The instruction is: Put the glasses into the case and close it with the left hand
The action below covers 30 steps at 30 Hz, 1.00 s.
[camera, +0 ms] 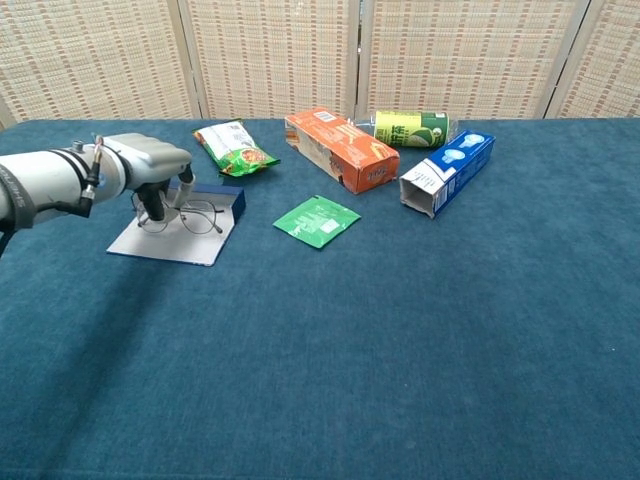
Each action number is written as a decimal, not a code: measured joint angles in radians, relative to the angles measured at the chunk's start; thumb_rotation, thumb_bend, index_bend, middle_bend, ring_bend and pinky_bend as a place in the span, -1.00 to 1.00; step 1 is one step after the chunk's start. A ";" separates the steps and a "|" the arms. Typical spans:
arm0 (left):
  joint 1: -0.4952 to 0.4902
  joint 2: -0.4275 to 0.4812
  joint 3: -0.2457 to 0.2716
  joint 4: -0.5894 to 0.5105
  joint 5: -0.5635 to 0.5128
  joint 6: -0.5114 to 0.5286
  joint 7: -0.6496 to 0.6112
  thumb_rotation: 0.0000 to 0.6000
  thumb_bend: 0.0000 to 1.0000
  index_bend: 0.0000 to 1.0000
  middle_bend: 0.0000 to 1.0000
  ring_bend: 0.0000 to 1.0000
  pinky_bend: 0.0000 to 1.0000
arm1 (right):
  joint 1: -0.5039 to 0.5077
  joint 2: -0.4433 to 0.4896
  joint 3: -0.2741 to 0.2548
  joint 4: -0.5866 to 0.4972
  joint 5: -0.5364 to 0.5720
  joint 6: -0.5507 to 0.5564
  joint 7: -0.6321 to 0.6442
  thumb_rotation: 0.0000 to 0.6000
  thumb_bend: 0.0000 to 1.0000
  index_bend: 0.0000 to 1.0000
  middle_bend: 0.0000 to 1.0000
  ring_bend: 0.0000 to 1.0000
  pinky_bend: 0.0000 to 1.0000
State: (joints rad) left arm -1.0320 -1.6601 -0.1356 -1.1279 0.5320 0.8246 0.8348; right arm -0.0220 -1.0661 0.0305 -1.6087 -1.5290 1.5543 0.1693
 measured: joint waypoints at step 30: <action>-0.006 -0.096 -0.026 0.144 0.091 0.044 0.012 1.00 -0.09 0.04 1.00 1.00 1.00 | -0.008 0.006 0.001 -0.002 0.008 -0.006 -0.003 1.00 -0.56 -0.41 -0.38 -0.40 -0.51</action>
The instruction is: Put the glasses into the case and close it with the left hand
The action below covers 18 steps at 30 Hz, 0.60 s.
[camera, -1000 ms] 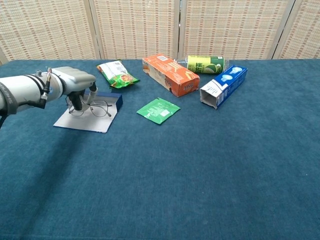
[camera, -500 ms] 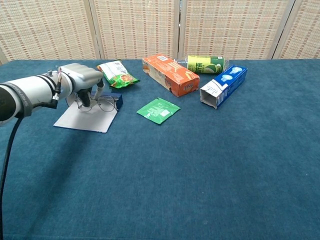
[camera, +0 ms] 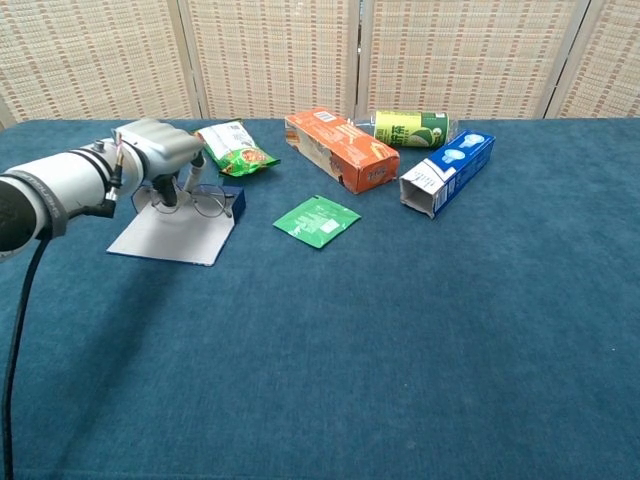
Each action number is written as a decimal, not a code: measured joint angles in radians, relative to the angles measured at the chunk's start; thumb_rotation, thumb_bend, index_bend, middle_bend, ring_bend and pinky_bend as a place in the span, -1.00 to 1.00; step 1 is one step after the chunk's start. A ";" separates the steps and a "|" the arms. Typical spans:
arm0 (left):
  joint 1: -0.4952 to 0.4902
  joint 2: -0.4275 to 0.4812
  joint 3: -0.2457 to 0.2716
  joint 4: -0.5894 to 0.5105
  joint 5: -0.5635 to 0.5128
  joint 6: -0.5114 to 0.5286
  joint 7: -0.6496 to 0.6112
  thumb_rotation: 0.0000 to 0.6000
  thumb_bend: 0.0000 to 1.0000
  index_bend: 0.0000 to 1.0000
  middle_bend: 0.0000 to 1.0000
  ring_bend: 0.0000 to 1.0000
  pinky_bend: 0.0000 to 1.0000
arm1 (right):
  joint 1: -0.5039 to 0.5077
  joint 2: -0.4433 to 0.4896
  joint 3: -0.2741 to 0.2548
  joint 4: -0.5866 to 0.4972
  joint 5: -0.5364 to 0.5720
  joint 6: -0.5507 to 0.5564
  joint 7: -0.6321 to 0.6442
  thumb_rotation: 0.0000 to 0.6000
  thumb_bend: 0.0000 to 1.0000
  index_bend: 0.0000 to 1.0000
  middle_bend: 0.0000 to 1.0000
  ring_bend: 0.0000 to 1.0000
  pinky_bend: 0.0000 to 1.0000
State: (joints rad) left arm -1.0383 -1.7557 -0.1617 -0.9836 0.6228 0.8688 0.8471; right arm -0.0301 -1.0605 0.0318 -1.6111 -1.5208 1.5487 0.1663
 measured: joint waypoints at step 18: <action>0.008 -0.010 -0.020 0.026 -0.020 0.003 0.055 1.00 -0.32 -0.13 1.00 1.00 1.00 | -0.007 0.006 0.000 -0.010 -0.002 0.008 -0.008 1.00 -0.56 -0.41 -0.38 -0.40 -0.51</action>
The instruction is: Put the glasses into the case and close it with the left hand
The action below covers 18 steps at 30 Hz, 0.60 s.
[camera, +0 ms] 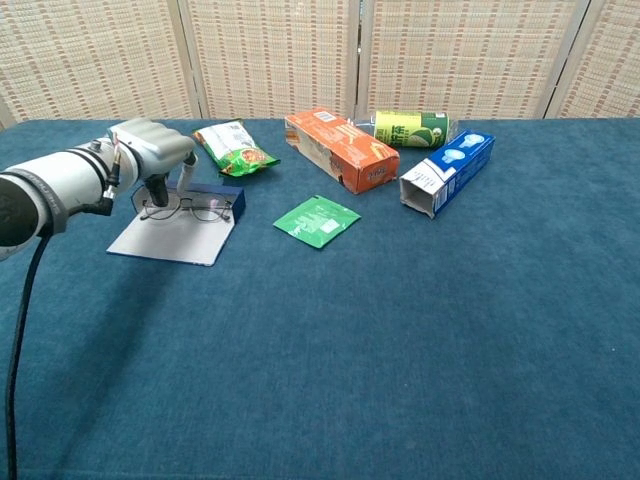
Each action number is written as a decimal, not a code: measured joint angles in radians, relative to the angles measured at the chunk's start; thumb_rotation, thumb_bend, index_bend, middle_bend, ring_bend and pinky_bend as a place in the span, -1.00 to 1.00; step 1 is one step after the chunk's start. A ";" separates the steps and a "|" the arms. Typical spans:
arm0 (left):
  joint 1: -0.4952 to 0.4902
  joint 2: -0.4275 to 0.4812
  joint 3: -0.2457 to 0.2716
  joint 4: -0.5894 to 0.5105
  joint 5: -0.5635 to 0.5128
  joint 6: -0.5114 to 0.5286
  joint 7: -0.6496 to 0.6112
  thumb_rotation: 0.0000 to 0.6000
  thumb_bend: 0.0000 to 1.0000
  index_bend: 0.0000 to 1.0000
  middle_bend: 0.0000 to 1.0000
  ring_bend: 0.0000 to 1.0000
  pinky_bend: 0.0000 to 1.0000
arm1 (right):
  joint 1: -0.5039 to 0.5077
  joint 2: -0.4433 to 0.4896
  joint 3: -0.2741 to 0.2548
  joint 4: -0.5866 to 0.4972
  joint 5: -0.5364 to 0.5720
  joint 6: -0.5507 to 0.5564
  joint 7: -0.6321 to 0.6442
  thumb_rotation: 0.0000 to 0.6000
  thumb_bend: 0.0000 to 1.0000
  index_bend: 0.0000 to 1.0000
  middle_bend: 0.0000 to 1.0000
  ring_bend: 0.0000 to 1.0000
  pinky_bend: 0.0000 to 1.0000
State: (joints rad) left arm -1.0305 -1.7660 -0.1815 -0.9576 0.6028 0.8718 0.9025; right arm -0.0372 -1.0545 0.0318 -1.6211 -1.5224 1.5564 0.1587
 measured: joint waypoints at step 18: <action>0.074 0.012 -0.012 -0.083 0.115 0.128 -0.096 1.00 -0.61 -1.00 0.71 0.85 1.00 | -0.001 -0.003 0.001 -0.001 -0.008 0.004 0.000 1.00 -0.56 -0.41 -0.38 -0.40 -0.51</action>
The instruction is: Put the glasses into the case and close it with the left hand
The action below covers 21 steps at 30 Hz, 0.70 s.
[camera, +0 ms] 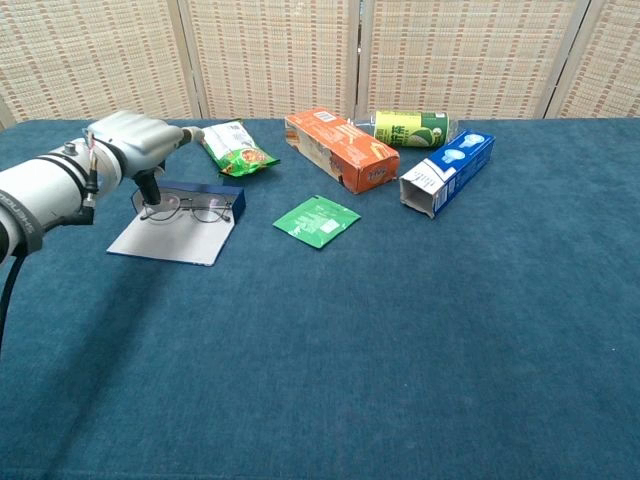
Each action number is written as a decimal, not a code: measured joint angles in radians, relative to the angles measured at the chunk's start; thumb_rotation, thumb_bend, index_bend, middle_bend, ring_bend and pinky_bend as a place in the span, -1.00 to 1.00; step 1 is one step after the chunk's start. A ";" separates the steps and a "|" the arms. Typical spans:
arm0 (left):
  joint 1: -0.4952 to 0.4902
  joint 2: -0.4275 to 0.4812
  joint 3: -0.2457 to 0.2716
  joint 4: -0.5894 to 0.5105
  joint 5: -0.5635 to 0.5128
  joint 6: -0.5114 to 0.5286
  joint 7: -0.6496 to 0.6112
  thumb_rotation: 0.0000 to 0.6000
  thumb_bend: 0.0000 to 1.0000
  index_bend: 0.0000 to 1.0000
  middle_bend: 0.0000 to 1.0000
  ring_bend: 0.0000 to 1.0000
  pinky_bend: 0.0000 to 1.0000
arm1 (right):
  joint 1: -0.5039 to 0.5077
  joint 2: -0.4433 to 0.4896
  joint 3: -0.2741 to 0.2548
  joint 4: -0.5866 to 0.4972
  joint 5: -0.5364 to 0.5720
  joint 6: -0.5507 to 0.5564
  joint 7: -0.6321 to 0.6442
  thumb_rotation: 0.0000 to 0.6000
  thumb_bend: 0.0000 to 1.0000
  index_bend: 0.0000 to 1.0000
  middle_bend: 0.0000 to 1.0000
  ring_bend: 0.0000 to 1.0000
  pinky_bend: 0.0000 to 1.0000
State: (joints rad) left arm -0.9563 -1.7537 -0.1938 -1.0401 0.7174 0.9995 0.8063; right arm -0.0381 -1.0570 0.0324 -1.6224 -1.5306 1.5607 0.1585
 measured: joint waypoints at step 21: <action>-0.024 -0.150 -0.057 0.262 0.011 -0.087 0.014 1.00 -0.61 -1.00 0.80 0.91 1.00 | -0.005 0.001 0.000 0.003 0.016 -0.009 -0.002 1.00 -0.56 -0.41 -0.38 -0.40 -0.51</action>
State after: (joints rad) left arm -0.9807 -1.9038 -0.2509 -0.7782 0.7286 0.9124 0.8201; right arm -0.0431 -1.0559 0.0325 -1.6195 -1.5143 1.5518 0.1563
